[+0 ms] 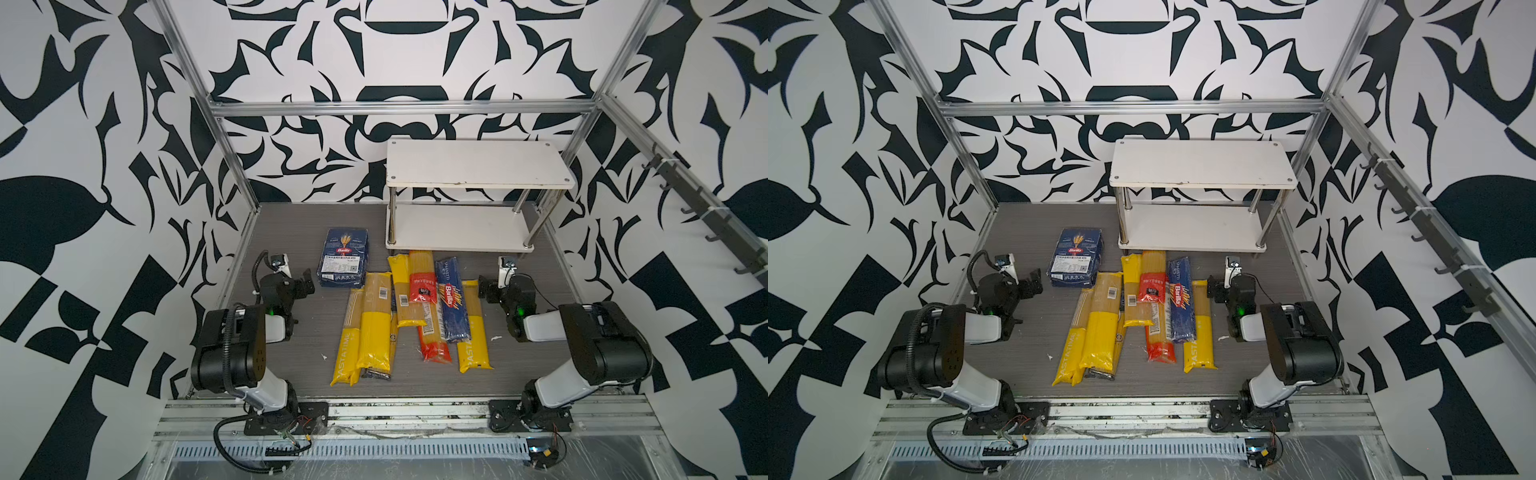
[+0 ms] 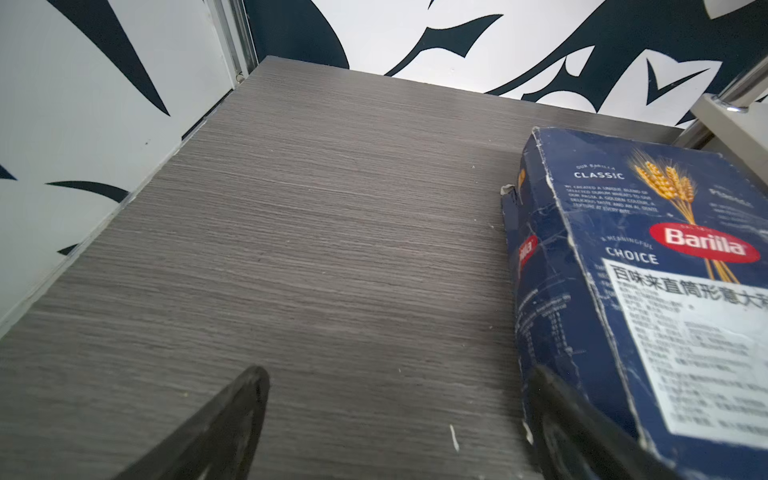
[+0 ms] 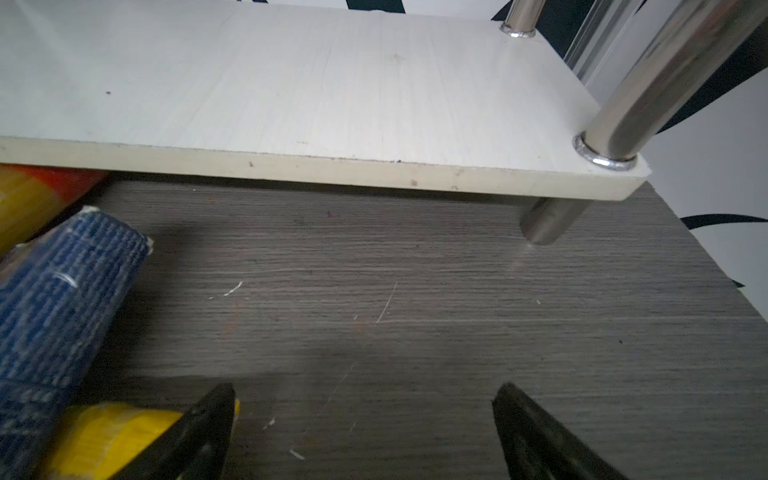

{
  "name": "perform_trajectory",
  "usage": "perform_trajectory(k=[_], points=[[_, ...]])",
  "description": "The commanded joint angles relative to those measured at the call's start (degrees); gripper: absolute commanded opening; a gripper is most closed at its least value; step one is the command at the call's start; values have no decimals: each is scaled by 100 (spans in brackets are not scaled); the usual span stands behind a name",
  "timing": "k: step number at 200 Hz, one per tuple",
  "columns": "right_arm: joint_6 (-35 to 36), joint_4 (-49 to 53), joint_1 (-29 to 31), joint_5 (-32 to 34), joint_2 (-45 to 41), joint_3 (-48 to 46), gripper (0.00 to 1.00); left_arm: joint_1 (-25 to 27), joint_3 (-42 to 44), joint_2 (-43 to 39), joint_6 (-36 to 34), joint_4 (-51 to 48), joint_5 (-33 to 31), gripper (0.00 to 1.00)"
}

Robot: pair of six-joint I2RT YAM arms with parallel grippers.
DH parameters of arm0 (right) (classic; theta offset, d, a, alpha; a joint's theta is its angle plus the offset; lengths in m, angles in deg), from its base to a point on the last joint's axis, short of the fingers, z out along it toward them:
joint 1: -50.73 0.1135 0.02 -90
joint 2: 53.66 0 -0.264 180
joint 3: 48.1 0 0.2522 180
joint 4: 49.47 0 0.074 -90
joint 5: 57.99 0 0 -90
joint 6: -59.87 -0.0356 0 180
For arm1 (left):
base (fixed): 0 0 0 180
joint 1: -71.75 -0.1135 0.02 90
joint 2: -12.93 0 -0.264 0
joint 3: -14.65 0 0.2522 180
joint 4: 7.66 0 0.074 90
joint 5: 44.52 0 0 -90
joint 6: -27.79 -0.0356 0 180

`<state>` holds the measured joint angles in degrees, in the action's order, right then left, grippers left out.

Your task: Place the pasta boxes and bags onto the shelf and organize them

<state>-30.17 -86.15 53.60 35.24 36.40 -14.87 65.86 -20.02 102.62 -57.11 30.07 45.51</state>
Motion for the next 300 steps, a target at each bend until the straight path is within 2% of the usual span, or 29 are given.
perform_trajectory(k=[1,143,235,257,271,291,300], points=[[-69,-191,15,38,-128,64,100,-21,-103,-17,61,72,49,99],[-4,-161,14,-5,-123,77,100,-25,-107,-8,50,64,67,99],[-78,-240,160,438,-193,33,100,-17,-56,-42,94,134,10,99],[-38,288,350,1073,-691,78,100,-15,-147,-210,62,-134,94,99],[-192,1192,445,1402,-1093,299,100,-17,-242,-502,75,-595,64,99],[-715,2425,527,1792,-1343,700,100,15,-156,-766,89,-626,-56,99],[-707,2781,713,2215,-1405,807,100,71,-157,-915,102,-754,-231,99]])
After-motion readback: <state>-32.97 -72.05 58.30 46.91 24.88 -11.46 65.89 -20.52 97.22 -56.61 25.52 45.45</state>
